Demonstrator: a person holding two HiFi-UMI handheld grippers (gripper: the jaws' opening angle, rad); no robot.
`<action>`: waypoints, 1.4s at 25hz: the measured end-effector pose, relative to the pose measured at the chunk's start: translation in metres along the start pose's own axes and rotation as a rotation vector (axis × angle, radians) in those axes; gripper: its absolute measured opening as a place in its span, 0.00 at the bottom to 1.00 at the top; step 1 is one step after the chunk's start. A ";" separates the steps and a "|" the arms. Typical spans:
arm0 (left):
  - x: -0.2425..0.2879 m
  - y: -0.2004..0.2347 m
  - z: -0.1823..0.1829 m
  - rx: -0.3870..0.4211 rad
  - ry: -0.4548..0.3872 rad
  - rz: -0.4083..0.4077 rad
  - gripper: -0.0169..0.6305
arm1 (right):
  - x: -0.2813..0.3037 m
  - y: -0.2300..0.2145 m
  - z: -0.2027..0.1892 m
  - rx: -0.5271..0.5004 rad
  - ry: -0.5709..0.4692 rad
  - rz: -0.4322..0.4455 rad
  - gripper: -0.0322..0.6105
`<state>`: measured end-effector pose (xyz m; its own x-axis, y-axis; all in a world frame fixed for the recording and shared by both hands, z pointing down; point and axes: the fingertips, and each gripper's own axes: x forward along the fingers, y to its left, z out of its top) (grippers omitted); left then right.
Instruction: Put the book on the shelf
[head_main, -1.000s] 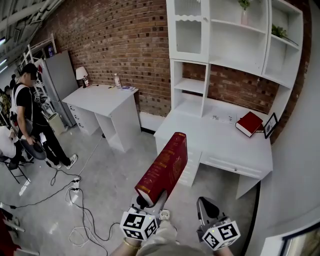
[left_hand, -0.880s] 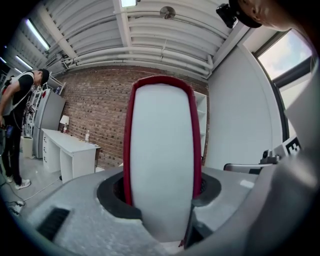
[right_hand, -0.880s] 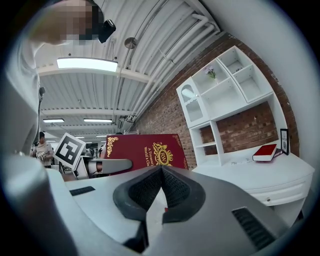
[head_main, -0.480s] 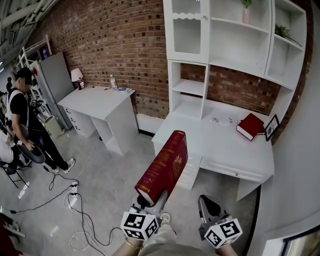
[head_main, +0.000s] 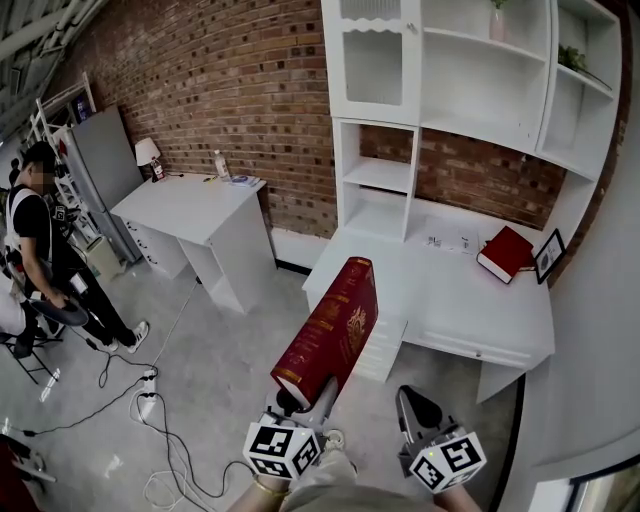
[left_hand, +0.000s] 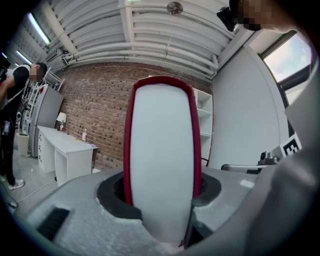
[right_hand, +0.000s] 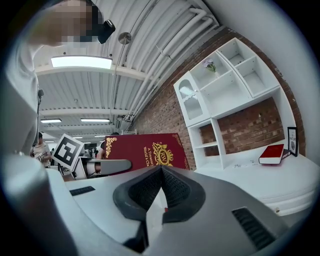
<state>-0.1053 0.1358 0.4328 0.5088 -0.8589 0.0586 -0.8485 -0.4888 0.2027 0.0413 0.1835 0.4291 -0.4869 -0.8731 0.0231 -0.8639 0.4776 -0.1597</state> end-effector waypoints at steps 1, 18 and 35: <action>0.003 0.002 0.001 0.000 0.000 0.000 0.38 | 0.004 -0.002 0.001 -0.001 0.000 0.000 0.06; 0.061 0.047 0.026 0.001 -0.001 -0.009 0.38 | 0.074 -0.018 0.019 -0.006 -0.011 -0.009 0.06; 0.113 0.094 0.040 0.001 -0.003 -0.040 0.38 | 0.138 -0.033 0.026 -0.022 -0.017 -0.045 0.06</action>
<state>-0.1333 -0.0130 0.4195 0.5421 -0.8390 0.0474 -0.8275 -0.5232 0.2039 0.0062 0.0450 0.4118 -0.4455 -0.8952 0.0129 -0.8876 0.4398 -0.1371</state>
